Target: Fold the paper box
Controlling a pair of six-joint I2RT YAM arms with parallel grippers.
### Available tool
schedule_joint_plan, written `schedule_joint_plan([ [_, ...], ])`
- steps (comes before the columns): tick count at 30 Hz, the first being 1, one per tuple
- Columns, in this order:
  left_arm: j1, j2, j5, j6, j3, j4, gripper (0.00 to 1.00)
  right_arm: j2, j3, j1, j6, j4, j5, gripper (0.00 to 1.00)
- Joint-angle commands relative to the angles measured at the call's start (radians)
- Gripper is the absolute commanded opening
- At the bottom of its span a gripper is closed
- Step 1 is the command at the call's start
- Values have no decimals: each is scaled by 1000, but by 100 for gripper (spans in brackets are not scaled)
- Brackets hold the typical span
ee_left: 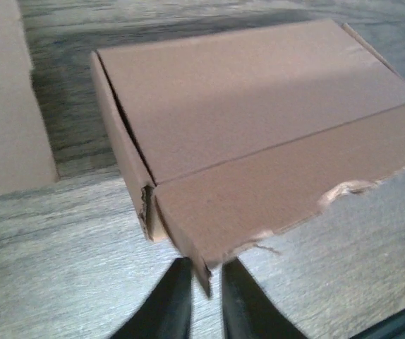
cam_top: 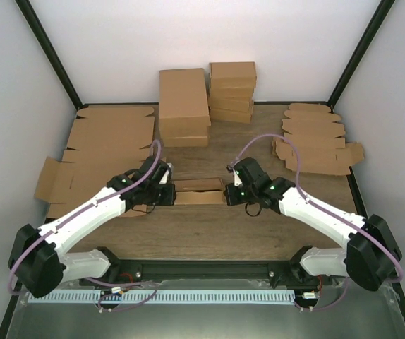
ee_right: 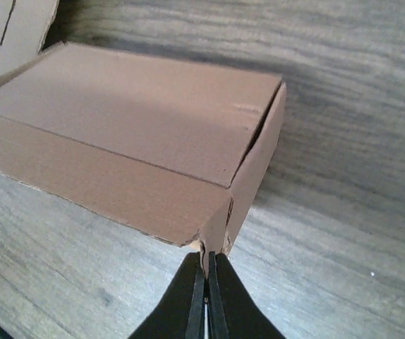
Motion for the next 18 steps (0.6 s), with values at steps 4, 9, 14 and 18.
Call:
schedule_joint_plan([
  [4, -42, -95, 8, -55, -55, 86, 38, -58, -64, 13, 56, -3, -27, 1],
  [9, -42, -172, -28, -24, -49, 69, 66, -77, -68, 15, 36, 0, -15, 1],
  [14, -42, -227, 24, 25, -24, 79, 66, -76, -70, 15, 23, 12, -7, 1],
  [18, -43, -231, 97, 63, -51, 114, 67, -78, -67, 14, 14, 12, -3, 1],
])
